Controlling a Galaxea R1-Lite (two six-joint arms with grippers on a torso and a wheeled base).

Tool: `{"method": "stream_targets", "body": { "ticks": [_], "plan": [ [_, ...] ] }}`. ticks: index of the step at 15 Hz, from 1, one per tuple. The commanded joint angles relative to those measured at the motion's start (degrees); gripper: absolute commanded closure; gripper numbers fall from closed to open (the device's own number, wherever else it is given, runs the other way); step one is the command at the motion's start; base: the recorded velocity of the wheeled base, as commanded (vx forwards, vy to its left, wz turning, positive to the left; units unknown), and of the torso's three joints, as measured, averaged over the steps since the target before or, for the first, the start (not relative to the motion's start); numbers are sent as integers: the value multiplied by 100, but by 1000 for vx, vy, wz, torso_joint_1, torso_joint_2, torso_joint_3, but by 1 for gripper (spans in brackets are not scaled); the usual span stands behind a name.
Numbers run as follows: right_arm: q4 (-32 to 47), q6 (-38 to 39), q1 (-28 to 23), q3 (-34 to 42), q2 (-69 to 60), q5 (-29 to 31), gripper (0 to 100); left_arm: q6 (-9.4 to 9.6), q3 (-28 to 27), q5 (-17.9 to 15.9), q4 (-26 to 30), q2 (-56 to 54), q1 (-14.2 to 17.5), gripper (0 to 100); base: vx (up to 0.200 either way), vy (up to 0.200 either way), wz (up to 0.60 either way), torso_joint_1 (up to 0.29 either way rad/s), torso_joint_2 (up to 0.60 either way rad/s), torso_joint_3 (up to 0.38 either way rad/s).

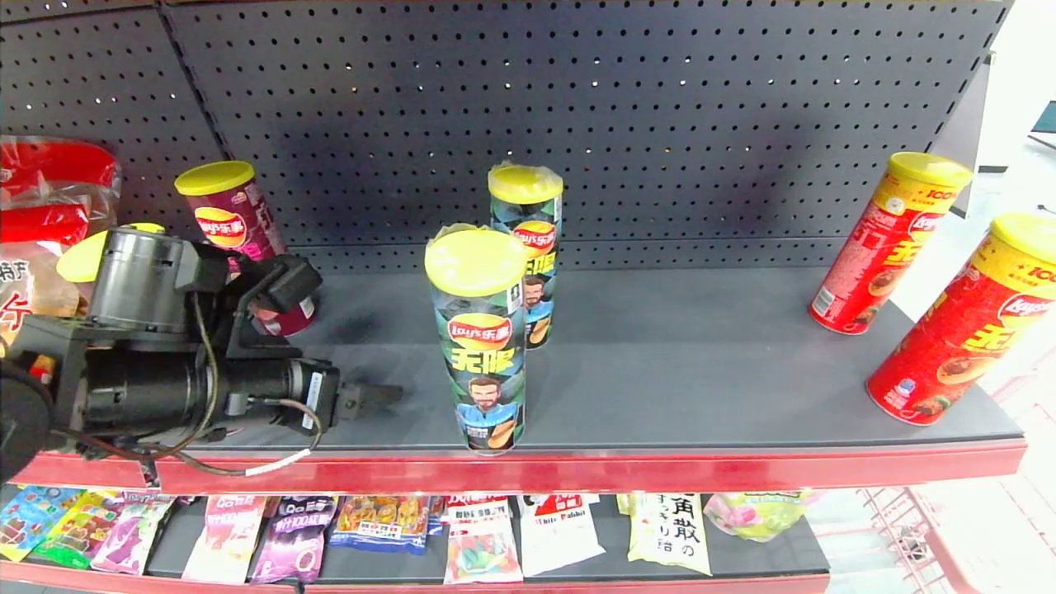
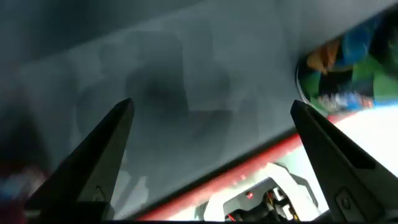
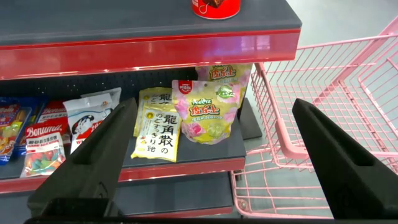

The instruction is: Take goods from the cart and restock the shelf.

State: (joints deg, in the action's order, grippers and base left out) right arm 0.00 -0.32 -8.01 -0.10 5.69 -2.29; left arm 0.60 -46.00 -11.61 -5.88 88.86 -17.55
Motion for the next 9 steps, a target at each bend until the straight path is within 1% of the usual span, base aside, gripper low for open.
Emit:
{"method": "stream_targets", "body": {
  "ticks": [1, 3, 4, 6, 7, 9],
  "plan": [
    [0, -3, 1, 1, 11, 1, 0, 11, -199, -8, 8, 404, -134, 0, 0, 0, 0, 0, 0, 0],
    [0, 5, 1, 1, 11, 1, 0, 19, -199, -17, 16, 396, -222, 0, 0, 0, 0, 0, 0, 0],
    [0, 5, 1, 1, 11, -8, 0, 55, -182, -17, 16, 387, -248, 0, 0, 0, 0, 0, 0, 0],
    [0, -3, 1, 1, 11, 1, 0, 415, -155, -44, 51, 413, -257, 0, 0, 0, 0, 0, 0, 0],
    [0, 5, 1, 1, 11, -8, 0, 529, -164, -61, 113, 422, -284, 0, 0, 0, 0, 0, 0, 0],
    [0, -3, 1, 1, 11, -8, 0, 617, -164, -96, 201, 422, -363, 0, 0, 0, 0, 0, 0, 0]
  ]
}}
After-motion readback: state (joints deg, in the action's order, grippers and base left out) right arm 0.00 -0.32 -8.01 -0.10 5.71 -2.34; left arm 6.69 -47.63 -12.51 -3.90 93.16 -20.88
